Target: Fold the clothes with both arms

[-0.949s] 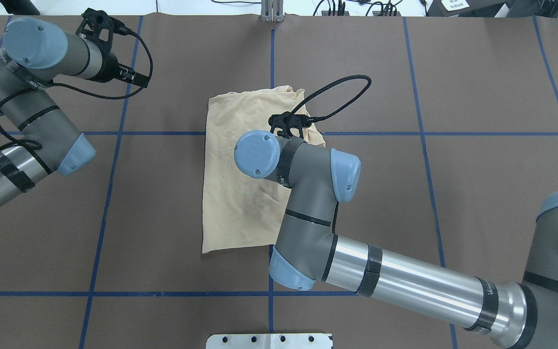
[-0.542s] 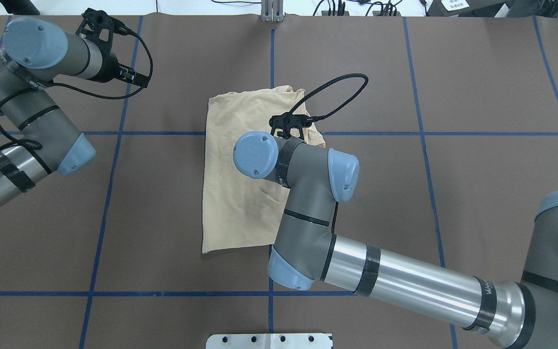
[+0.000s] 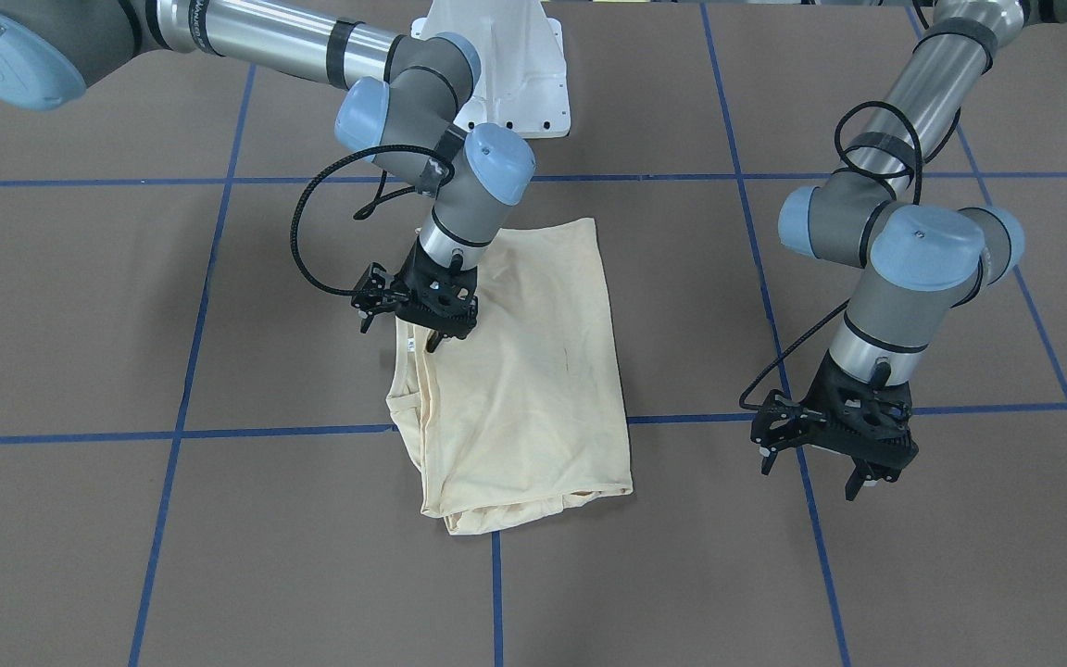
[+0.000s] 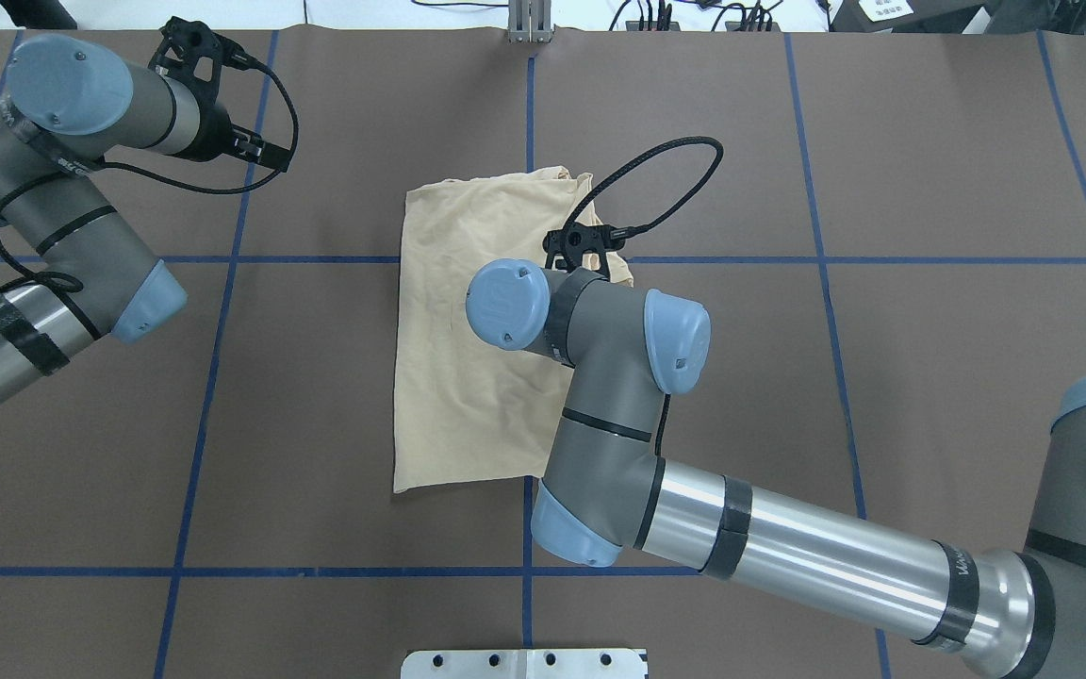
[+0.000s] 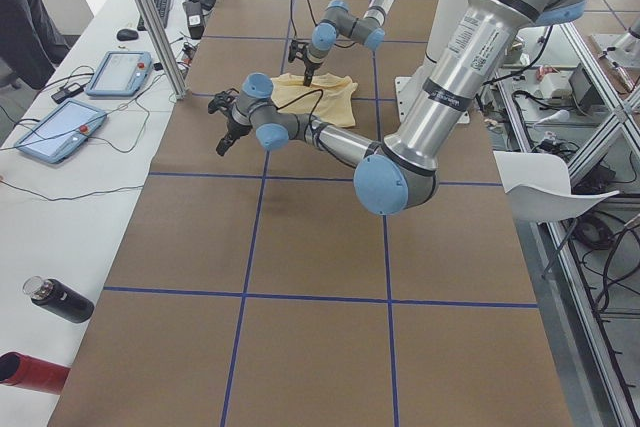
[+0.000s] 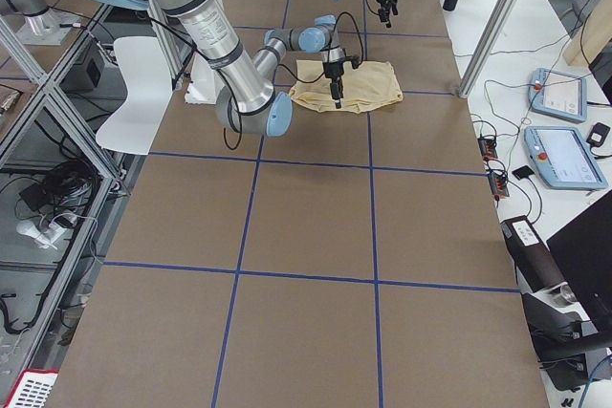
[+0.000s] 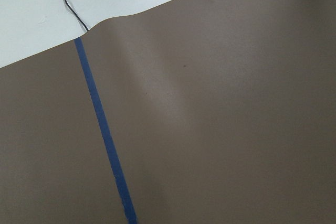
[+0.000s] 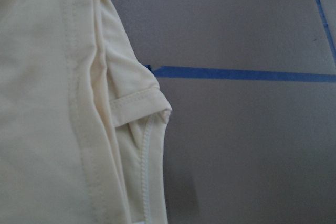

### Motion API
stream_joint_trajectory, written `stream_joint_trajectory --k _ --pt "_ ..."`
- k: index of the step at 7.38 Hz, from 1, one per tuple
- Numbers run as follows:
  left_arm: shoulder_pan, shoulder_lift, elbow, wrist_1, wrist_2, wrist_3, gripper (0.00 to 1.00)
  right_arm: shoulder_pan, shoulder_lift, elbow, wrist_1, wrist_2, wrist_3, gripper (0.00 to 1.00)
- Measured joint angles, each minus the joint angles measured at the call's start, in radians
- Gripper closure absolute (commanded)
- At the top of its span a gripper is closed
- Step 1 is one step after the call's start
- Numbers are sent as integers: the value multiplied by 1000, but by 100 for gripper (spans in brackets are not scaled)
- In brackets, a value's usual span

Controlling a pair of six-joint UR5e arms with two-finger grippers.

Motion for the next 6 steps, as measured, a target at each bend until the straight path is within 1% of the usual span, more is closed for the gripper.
stream_joint_trajectory --k 1,3,4,5,6 --pt "0 0 0 0 0 0 0 2 -40 53 -24 -2 -23 0" --pt "0 0 -1 0 0 0 0 2 -145 165 -35 -24 -47 0" --pt "1 -1 -9 1 -1 0 0 1 -173 222 -15 -28 -45 0" --pt "2 9 -39 5 -3 -15 0 1 -201 290 34 -26 -36 0" --pt "8 38 -100 12 -13 -64 0 0 -249 368 115 -17 -14 0"
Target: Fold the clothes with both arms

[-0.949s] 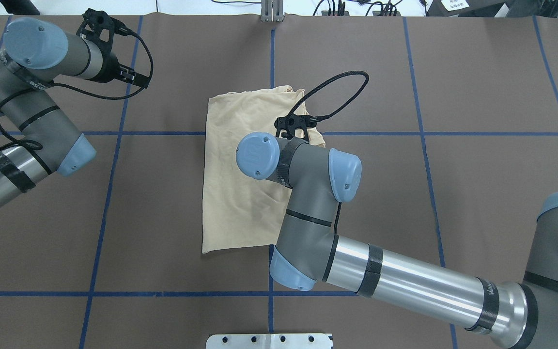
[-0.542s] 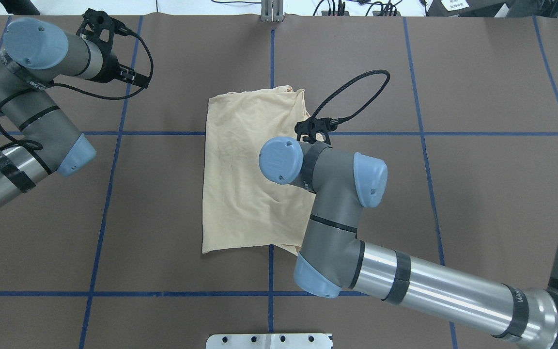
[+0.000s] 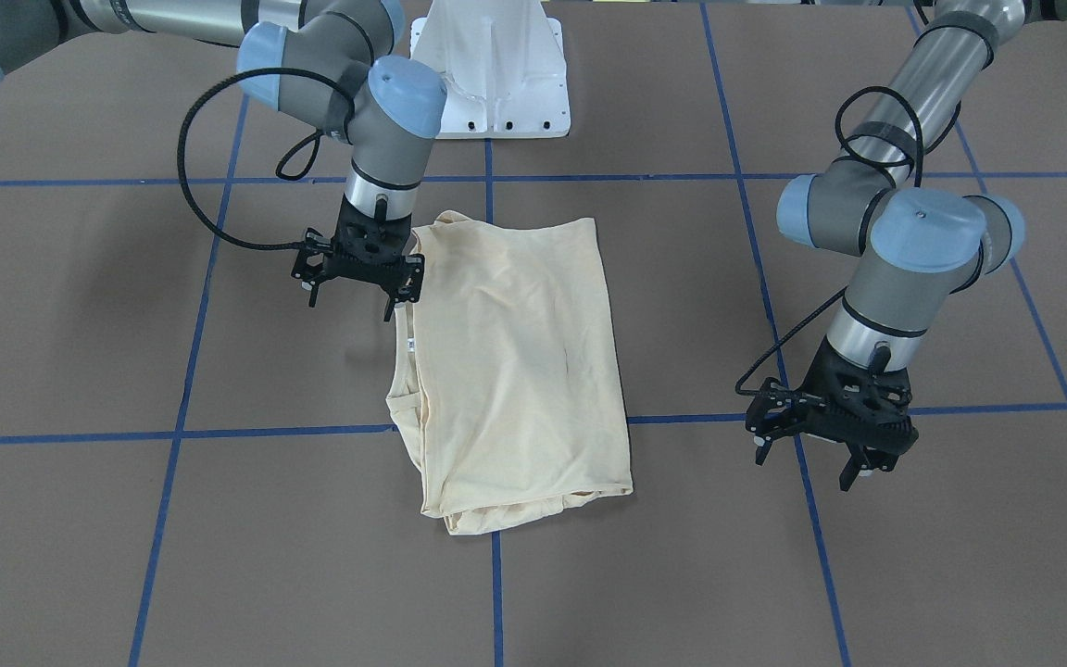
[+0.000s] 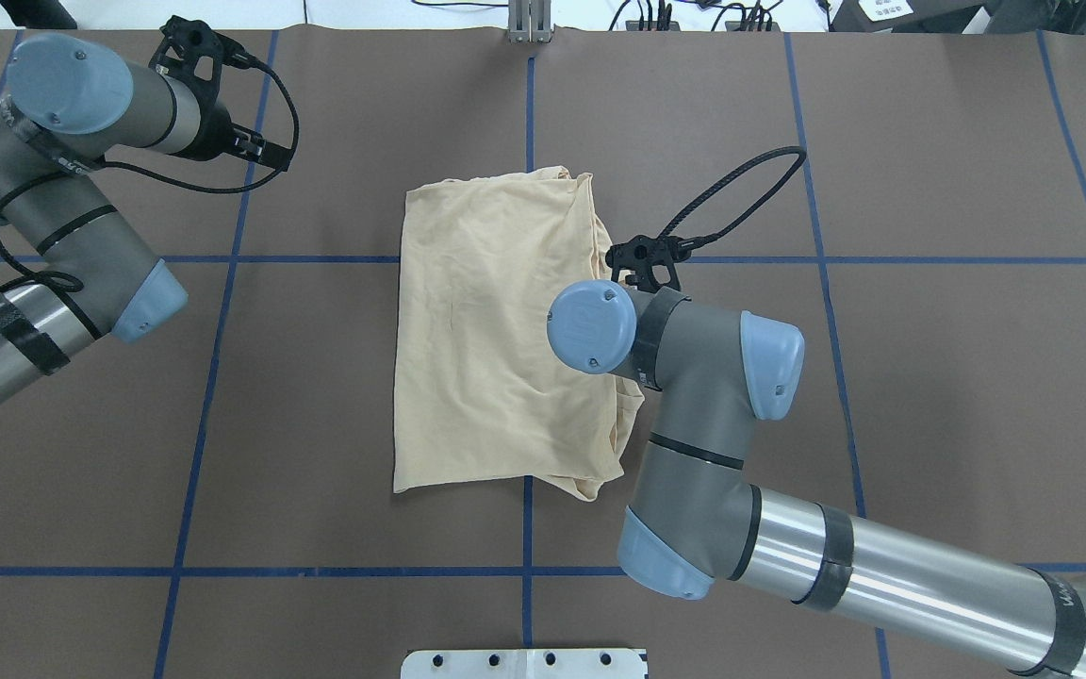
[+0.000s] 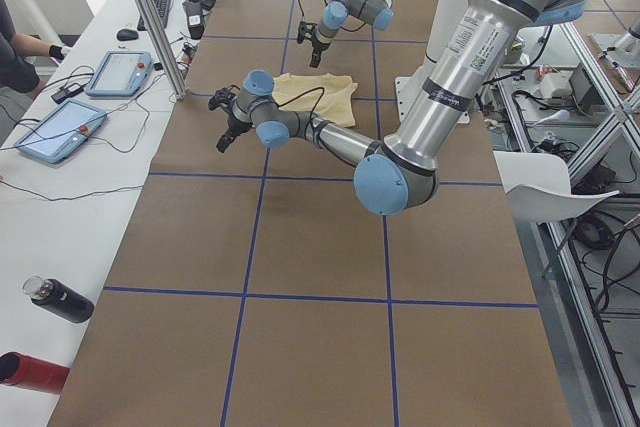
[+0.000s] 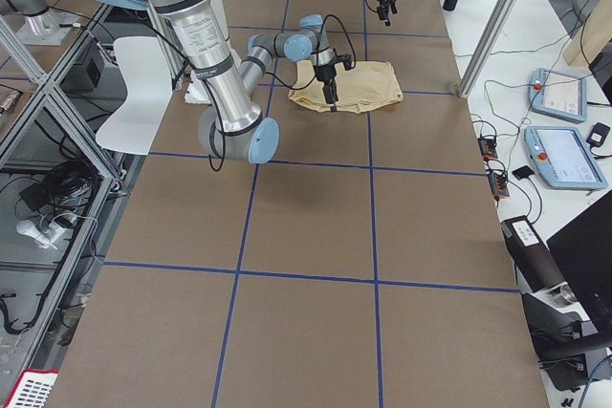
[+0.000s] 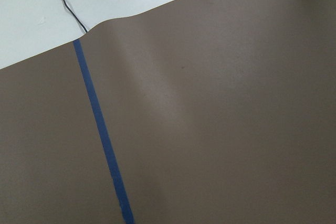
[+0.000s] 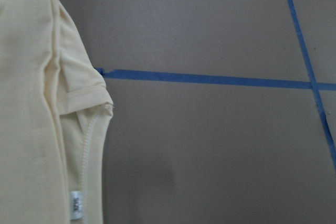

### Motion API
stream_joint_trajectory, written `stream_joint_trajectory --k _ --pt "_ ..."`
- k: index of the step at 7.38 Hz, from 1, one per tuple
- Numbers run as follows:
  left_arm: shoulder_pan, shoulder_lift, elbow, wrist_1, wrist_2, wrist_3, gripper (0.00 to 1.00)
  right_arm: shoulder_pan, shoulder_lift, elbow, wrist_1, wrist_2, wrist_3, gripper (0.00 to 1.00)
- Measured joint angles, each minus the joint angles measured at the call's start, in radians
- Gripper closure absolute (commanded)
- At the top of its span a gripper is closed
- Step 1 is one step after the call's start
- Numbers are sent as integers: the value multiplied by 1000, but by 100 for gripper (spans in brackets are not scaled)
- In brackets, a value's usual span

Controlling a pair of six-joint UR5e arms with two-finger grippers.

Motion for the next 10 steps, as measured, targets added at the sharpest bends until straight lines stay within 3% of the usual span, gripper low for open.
stream_joint_trajectory --k 2,4,7,8,9,10 --pt "60 110 -202 10 -37 -155 0 -12 -126 112 211 14 73 0" --pt "185 233 -403 13 -32 -361 0 -26 -225 142 395 11 142 0" --pt "482 278 -515 109 184 -688 1 -33 -268 160 452 5 170 0" --pt "555 261 -512 147 228 -759 16 -33 -269 161 454 4 171 0" --pt "603 244 -503 165 253 -796 40 -34 -269 161 454 4 172 0" --pt "629 227 -490 177 263 -811 47 -35 -269 161 455 3 172 0"
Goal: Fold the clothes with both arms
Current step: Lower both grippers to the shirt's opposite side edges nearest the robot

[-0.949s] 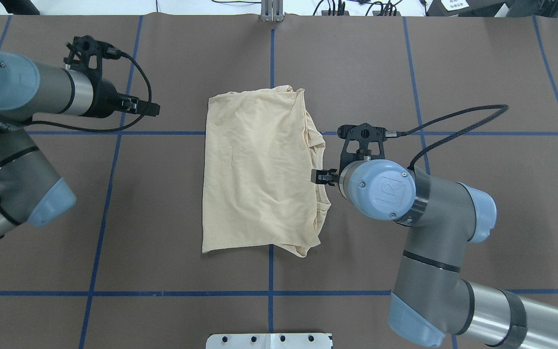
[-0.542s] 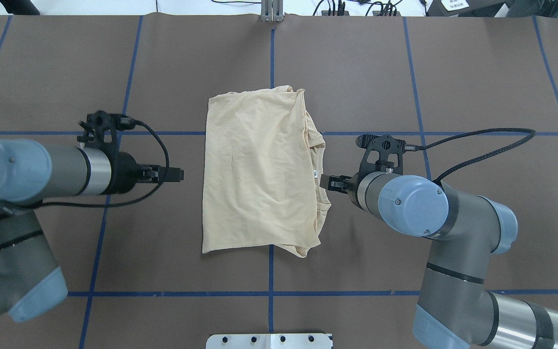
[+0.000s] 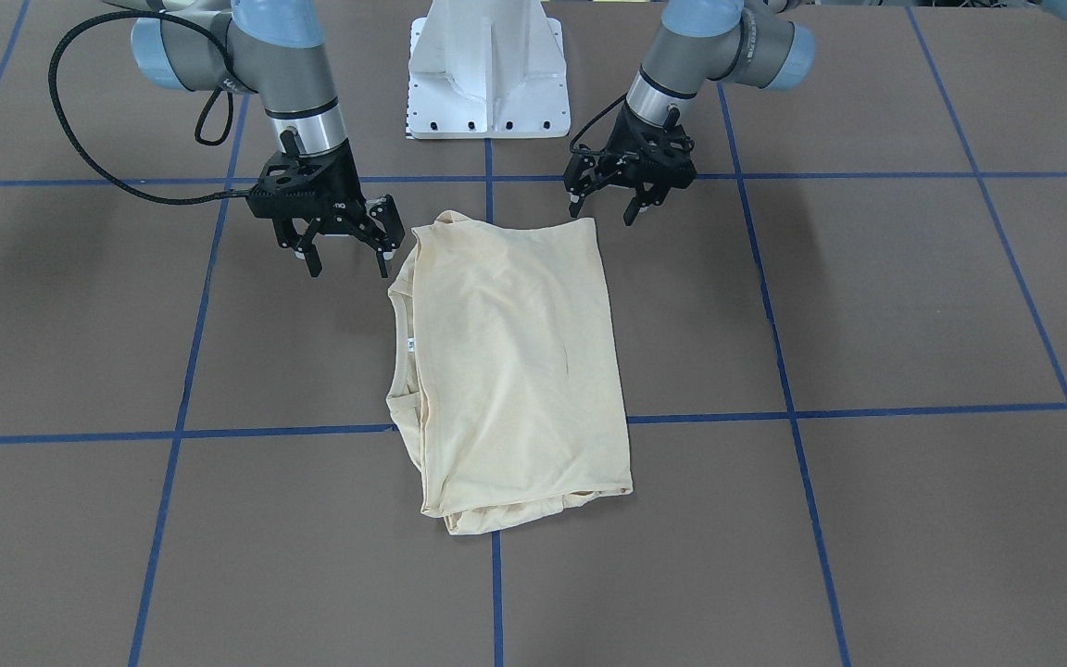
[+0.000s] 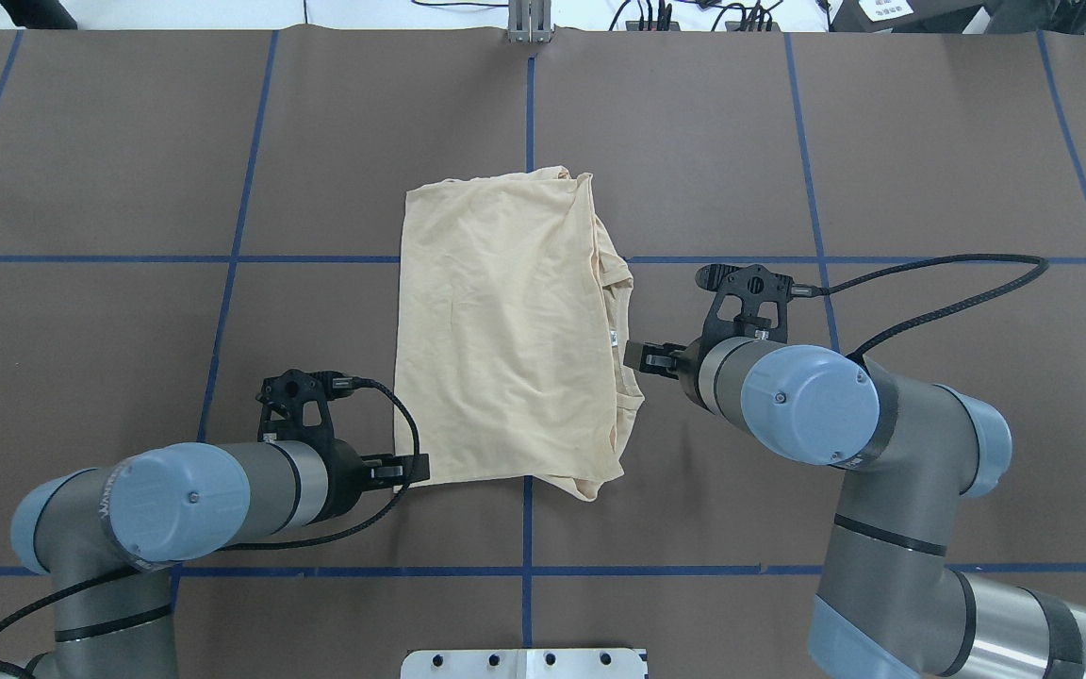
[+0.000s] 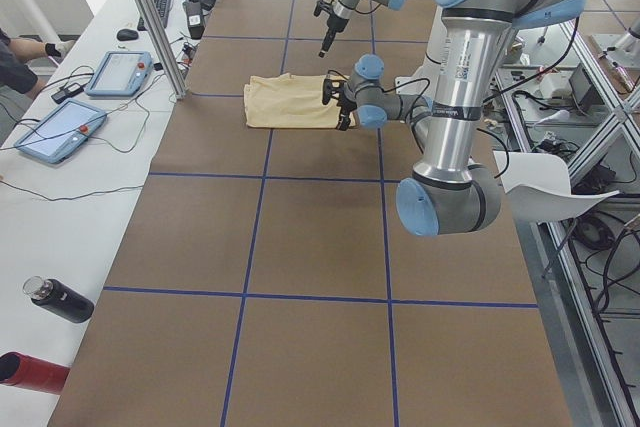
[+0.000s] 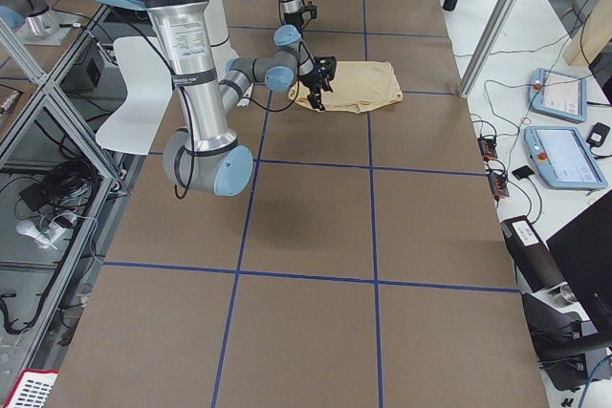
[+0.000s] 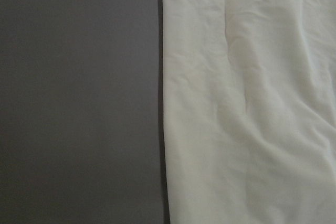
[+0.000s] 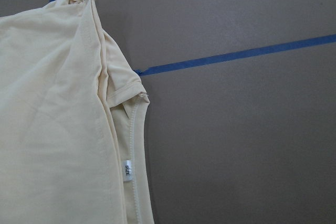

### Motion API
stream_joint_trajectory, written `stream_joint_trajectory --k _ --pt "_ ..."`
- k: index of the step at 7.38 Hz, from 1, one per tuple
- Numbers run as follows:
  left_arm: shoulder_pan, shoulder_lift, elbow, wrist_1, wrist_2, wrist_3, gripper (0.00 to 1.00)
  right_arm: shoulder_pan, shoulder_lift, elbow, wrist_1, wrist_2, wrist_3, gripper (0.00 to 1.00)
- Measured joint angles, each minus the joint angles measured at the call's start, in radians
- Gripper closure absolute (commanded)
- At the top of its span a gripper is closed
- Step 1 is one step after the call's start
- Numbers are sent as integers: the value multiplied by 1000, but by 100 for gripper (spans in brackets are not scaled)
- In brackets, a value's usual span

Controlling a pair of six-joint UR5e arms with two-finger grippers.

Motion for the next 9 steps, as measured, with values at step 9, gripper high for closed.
stream_joint_trajectory --k 9 --pt "1 -77 54 147 -5 25 50 -11 0 -1 0 -3 2 0"
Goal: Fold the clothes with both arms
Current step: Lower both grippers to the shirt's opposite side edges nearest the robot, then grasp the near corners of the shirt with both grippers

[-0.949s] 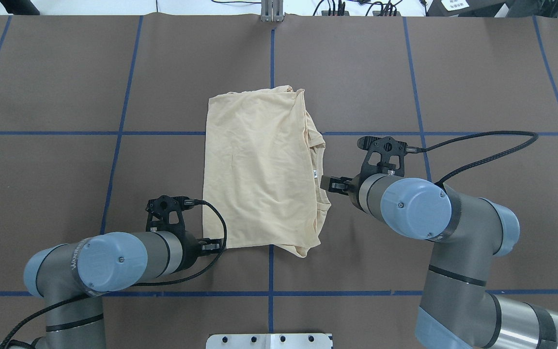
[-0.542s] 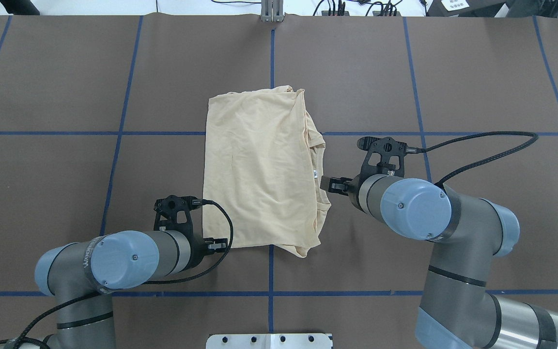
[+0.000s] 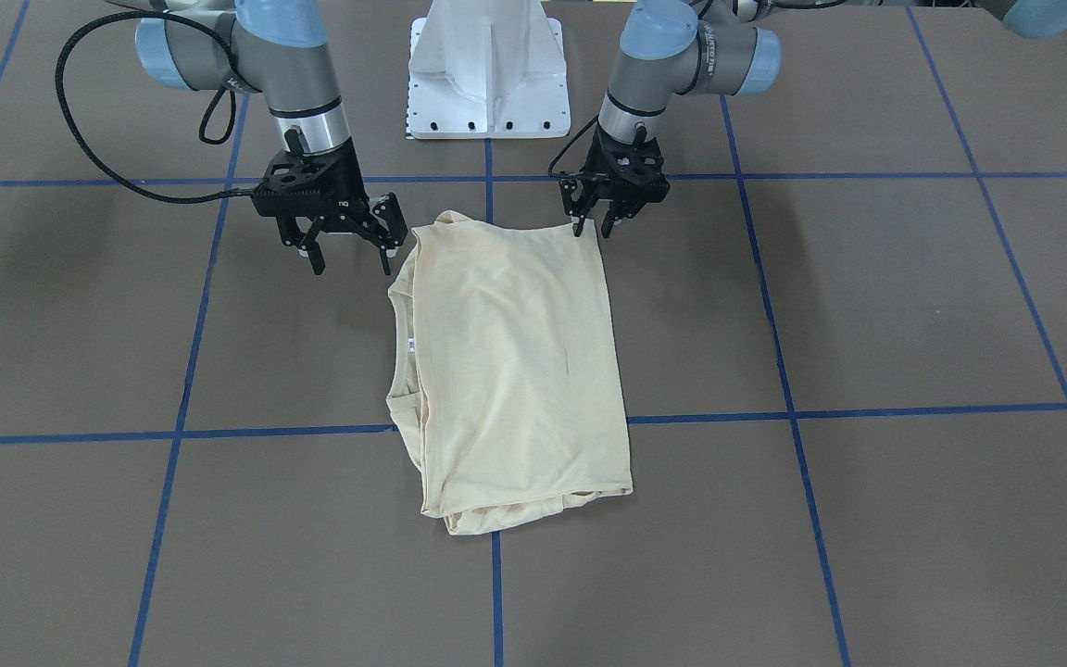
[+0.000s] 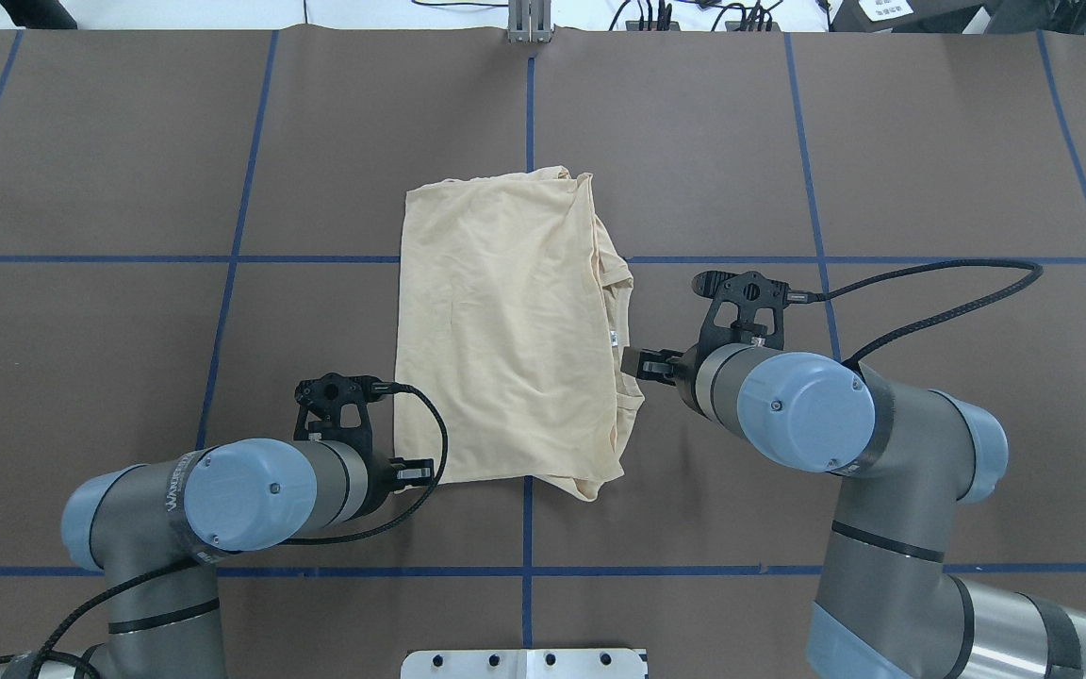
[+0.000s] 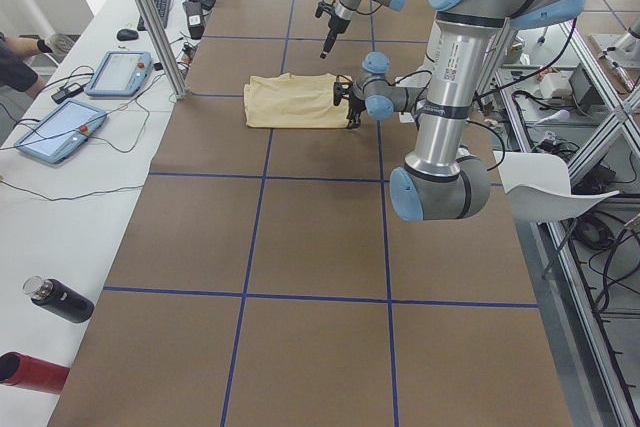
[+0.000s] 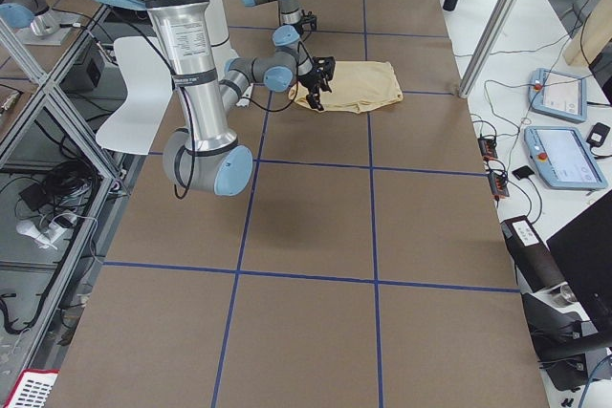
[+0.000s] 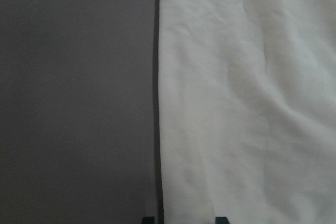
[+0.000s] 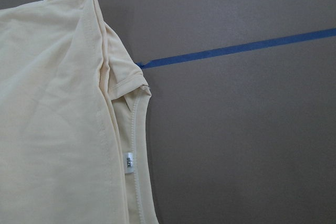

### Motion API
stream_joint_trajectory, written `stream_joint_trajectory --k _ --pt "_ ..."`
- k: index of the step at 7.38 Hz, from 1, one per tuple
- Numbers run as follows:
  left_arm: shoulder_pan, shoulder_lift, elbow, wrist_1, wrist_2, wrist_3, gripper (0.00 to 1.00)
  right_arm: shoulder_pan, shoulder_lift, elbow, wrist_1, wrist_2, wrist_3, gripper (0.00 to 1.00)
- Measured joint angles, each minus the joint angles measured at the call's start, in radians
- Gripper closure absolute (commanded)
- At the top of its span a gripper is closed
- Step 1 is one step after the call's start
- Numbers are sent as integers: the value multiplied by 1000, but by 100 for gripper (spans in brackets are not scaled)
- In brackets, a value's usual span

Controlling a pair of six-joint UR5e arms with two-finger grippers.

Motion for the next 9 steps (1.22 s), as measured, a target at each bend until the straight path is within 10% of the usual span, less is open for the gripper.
stream_joint_trajectory --k 7,9 --pt "10 -6 3 4 -2 9 58 -5 -1 1 0 -1 0 0" --pt "11 -9 8 4 -2 7 83 -7 -1 1 0 -1 0 0"
